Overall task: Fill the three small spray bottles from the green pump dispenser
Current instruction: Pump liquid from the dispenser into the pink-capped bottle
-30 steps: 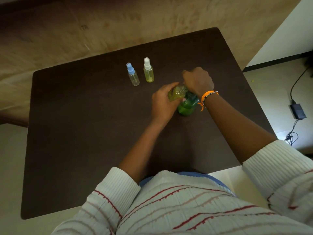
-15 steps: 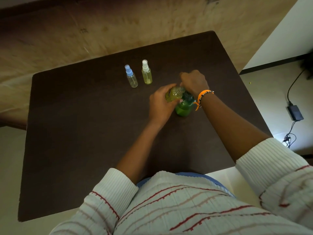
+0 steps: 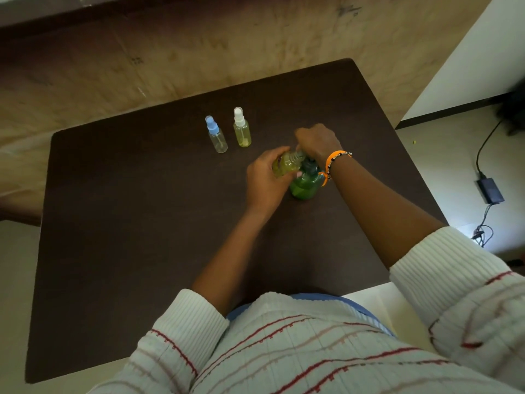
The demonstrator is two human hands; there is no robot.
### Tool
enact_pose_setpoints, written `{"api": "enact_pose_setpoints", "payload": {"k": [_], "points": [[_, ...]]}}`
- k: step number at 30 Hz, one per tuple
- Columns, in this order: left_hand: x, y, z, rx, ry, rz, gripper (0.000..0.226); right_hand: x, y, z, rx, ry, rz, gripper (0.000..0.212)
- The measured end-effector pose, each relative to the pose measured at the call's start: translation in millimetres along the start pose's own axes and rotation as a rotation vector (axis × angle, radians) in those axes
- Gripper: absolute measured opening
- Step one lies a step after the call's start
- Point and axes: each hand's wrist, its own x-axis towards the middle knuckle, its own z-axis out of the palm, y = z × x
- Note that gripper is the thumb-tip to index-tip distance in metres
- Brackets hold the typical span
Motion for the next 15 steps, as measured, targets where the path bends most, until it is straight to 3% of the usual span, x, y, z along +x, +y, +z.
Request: {"api": "enact_pose_setpoints", "payload": {"k": [6,15], "points": [[1.7,-2.4,2.1,0.027,-0.005,-0.023,0.048,0.7,6.9,5.2,-0.018,0.189,-0.001,0.043],[5.6,3.4,0.5,-0.009,-0.025,-0.051,0.05,-1.5,0.3,0.5,0.113,0.038,0.032,0.049]]}}
